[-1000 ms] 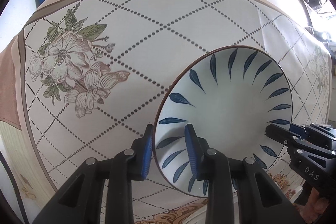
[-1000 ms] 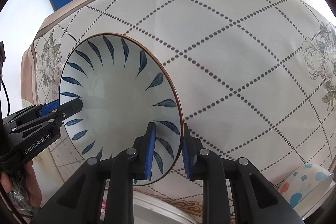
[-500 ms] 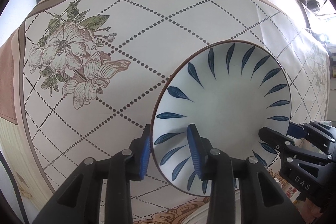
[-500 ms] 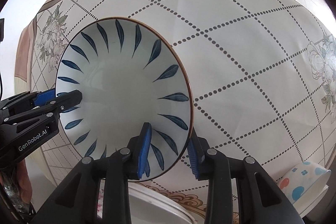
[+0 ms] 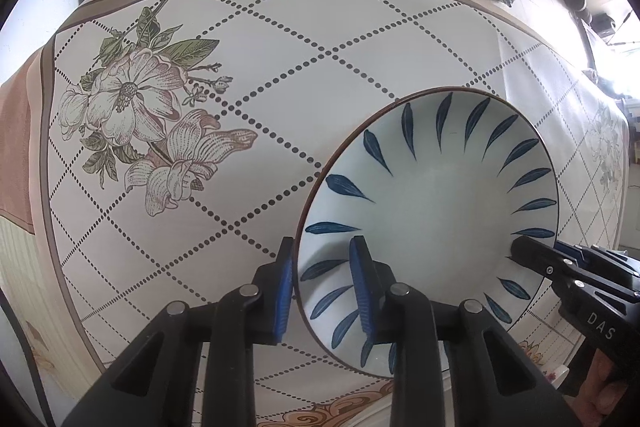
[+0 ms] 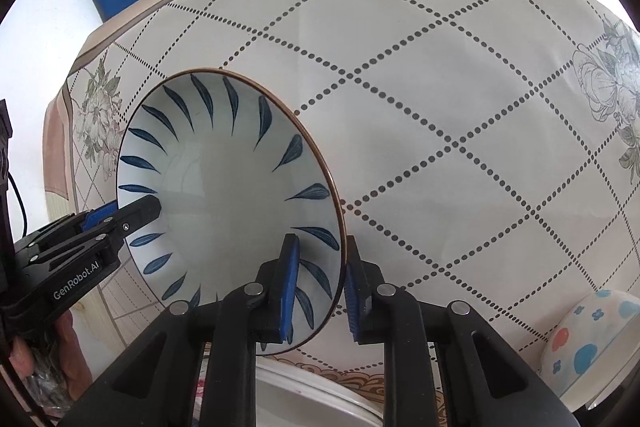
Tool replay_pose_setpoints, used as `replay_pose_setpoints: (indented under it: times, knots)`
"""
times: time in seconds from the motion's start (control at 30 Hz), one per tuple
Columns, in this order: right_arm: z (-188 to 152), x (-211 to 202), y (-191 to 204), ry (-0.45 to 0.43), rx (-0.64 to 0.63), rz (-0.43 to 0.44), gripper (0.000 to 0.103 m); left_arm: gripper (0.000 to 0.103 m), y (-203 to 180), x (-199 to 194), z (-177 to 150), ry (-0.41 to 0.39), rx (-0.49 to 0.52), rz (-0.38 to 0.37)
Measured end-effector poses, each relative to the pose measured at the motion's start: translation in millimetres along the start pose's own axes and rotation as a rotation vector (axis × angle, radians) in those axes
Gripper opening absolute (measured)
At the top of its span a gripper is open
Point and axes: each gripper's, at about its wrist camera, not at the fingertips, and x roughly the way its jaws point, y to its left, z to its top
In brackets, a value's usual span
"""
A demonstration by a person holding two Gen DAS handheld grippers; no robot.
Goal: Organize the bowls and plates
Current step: 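Lift the blue-striped plate and carry it toward the plate stack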
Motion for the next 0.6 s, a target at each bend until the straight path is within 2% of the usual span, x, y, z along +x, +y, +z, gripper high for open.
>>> replay_pose_setpoints:
  times: [0.17,0.6]
  knots:
    - [4,-9,5,-0.023,-0.023,-0.025,0.02,0.022,-1,-4,3,-0.007,0.001,0.008]
    - [-1,-18,0,-0.024,-0.007,0.013,0.019,0.021,-2,-18,-3,-0.027,0.006,0.016]
